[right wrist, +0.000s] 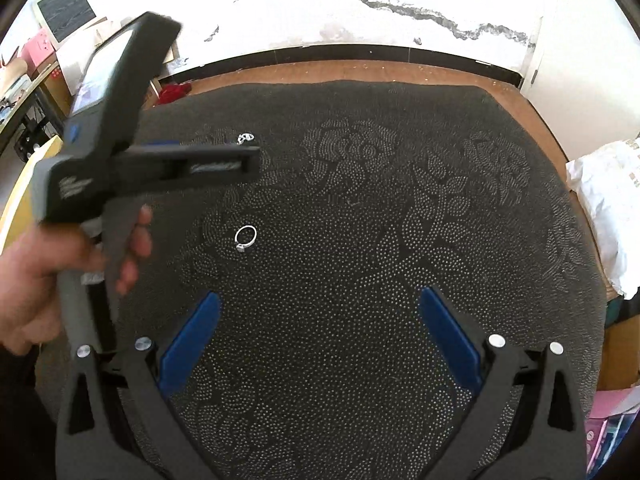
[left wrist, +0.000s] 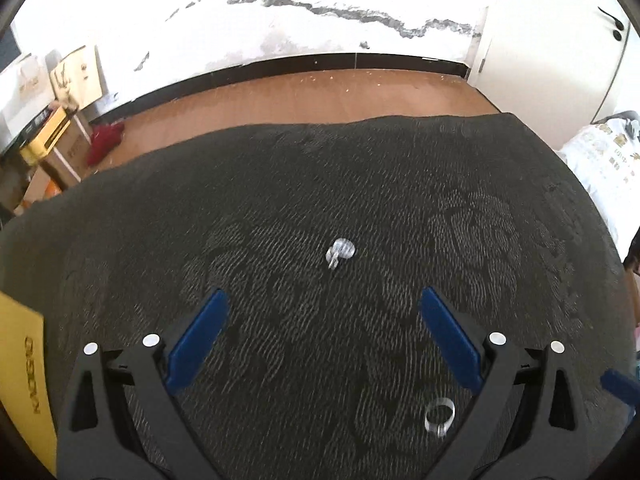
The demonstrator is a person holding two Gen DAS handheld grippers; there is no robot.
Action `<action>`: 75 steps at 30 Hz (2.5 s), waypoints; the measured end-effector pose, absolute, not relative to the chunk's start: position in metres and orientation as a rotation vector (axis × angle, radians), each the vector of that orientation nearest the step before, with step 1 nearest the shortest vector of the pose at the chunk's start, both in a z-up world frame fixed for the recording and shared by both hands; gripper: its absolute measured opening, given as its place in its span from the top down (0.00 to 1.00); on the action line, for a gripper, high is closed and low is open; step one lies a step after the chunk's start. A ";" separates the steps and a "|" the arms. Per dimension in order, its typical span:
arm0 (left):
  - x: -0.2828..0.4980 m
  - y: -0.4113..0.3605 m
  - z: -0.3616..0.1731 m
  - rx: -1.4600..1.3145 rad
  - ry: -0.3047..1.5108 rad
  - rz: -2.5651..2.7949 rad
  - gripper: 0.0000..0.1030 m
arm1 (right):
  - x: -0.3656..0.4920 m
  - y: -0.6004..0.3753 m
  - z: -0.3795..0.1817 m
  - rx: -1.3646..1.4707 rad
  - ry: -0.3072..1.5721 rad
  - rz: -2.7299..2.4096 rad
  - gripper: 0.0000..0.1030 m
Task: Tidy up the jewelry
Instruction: 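Move both open tools back over the ring and charm on the rug, then close the left tool on the small silver charm, then lower the right tool over the silver ring and close on it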
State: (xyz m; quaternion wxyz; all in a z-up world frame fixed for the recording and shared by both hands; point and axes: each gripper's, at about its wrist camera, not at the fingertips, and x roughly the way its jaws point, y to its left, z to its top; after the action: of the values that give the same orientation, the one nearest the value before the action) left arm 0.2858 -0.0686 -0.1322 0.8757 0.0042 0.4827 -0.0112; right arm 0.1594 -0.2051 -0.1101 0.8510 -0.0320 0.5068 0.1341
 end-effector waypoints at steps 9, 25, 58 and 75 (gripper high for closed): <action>0.295 -0.080 -0.146 0.116 0.951 -0.136 0.27 | 0.162 -0.225 -0.107 -0.009 1.065 0.297 0.06; 0.296 -0.087 -0.139 0.229 0.904 -0.251 0.86 | 0.162 -0.230 -0.104 0.022 1.069 0.319 0.06; 0.175 0.011 -0.110 0.023 0.945 -0.074 0.88 | 0.190 -0.145 -0.155 -0.185 1.000 0.318 0.22; 0.172 0.011 -0.112 0.014 0.968 -0.073 0.88 | 0.185 -0.135 -0.145 -0.175 0.995 0.389 0.84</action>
State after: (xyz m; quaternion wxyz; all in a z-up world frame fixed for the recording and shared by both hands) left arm 0.1725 0.0114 -0.1118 0.8846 0.0068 0.4650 -0.0351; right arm 0.1845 -0.1351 -0.1450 0.8571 -0.0831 0.4736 0.1850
